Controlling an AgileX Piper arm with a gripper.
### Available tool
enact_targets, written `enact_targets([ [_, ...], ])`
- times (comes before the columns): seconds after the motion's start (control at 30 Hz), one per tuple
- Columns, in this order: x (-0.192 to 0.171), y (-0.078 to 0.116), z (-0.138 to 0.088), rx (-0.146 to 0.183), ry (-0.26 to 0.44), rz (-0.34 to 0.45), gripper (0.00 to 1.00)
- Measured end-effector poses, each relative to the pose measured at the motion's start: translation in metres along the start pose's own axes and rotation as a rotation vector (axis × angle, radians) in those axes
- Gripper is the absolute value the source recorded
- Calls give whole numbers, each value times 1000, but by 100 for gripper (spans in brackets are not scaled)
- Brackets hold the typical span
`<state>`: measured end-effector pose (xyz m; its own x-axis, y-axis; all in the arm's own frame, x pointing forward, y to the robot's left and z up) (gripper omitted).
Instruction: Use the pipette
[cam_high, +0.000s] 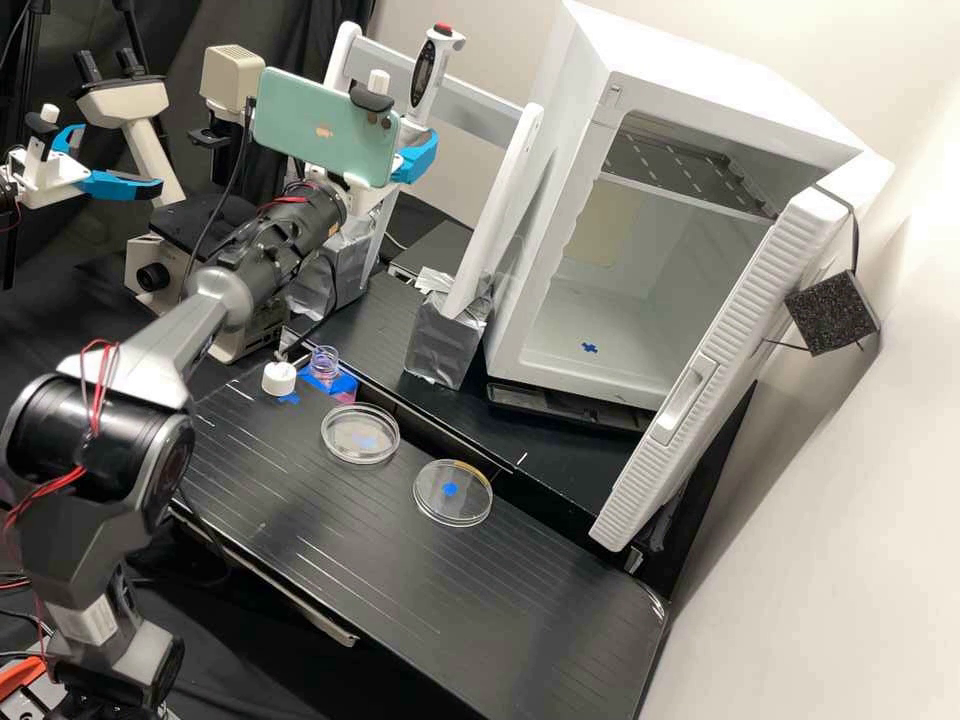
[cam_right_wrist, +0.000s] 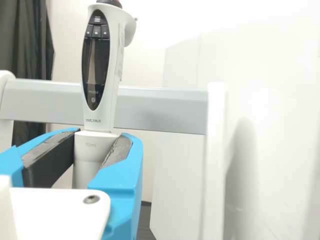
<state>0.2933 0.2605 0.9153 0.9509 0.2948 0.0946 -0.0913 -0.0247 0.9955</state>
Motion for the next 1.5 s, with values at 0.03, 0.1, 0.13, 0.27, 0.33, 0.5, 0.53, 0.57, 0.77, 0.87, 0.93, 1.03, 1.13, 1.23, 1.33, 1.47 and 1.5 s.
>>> enact_targets([
  [0.03, -4, 0, 1, 5, 4, 6, 0],
  [0.1, -13, 2, 5, 16, 6, 19, 0],
  [0.13, -16, 3, 5, 18, 11, 24, 0],
  [0.27, -34, 2, 13, 22, 23, 44, 0],
  [0.33, -42, -1, 18, 21, 22, 56, 0],
  [0.5, -57, -9, 27, 21, 26, 78, 0],
  [0.53, -61, -13, 30, 18, 25, 75, 0],
  [0.57, -62, -14, 30, 18, 27, 75, 0],
  [0.77, -70, -31, 34, 16, 31, 37, 0],
  [0.87, -73, -37, 35, 16, 35, 23, 0],
  [0.93, -74, -40, 35, 15, 42, 29, 0],
  [1.03, -75, -43, 37, 12, 41, 32, 0],
  [1.13, -75, -45, 39, 8, 41, 43, 0],
  [1.23, -75, -48, 42, 1, 37, 52, 0],
  [1.33, -75, -52, 46, -4, 24, 36, 0],
  [1.47, -76, -60, 52, 4, 5, 10, 0],
  [1.5, -75, -62, 53, 6, 2, 6, 0],
])
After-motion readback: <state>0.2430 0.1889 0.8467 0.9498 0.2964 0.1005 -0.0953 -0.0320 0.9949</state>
